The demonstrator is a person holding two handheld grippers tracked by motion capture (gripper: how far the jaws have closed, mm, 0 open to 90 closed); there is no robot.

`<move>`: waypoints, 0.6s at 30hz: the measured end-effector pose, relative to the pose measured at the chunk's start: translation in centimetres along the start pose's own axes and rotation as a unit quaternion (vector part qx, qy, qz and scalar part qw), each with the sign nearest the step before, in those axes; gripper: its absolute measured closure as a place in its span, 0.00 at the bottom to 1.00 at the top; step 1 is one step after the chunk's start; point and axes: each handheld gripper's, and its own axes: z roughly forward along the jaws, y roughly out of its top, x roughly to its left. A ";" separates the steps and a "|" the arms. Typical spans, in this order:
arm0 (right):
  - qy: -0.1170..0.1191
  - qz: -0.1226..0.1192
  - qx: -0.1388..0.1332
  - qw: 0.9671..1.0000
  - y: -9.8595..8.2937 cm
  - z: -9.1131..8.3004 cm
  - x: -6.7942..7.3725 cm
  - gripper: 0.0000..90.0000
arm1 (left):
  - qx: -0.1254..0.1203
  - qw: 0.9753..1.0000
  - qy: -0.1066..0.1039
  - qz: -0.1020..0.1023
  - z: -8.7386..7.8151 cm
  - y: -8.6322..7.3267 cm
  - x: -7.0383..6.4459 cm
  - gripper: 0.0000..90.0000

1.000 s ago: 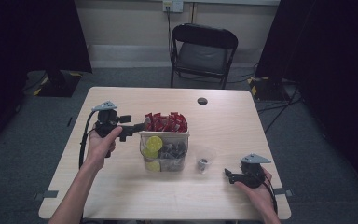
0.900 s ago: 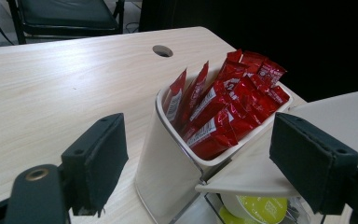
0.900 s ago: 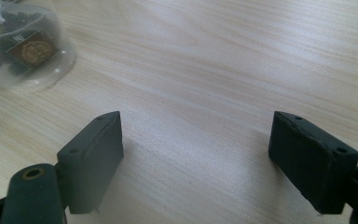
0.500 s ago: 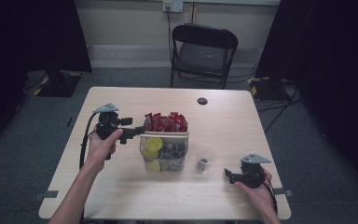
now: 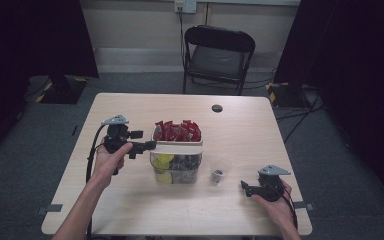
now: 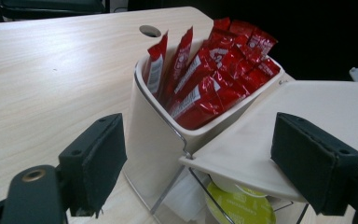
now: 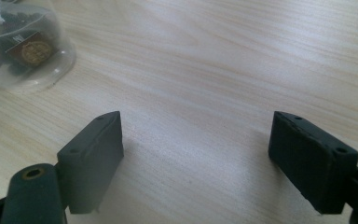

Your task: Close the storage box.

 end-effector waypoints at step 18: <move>0.000 0.000 0.000 1.000 0.0 0.0 0.0 0.19 | 0.048 0.999 0.003 0.017 2.2 -1.2 -0.8 0.19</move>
